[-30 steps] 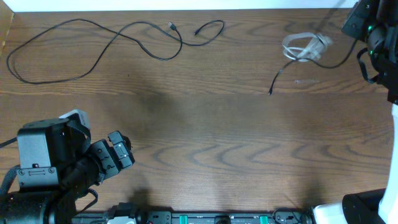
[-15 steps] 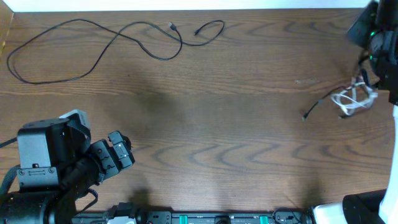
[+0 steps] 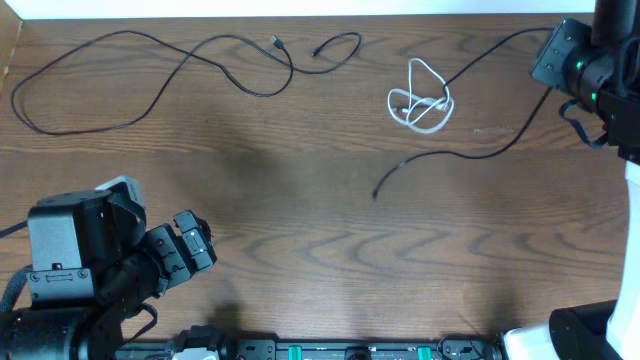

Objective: Untangle cables

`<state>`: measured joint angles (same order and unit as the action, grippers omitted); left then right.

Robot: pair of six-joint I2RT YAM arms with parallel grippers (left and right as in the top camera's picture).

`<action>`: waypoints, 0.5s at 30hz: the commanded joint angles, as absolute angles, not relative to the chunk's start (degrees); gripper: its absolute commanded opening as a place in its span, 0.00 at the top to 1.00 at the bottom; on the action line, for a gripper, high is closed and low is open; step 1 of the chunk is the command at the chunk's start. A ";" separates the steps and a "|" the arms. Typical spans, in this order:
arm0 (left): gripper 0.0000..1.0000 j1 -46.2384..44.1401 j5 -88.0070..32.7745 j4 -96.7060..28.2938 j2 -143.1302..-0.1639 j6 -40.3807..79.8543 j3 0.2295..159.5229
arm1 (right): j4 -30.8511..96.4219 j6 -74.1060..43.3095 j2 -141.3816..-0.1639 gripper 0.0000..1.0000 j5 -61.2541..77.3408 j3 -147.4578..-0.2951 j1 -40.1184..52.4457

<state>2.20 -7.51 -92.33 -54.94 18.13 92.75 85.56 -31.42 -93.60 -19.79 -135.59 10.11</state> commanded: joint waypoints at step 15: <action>0.02 2.33 -6.98 -96.77 -54.92 17.85 92.84 | 79.15 -39.72 -80.73 0.99 -25.56 -136.05 9.96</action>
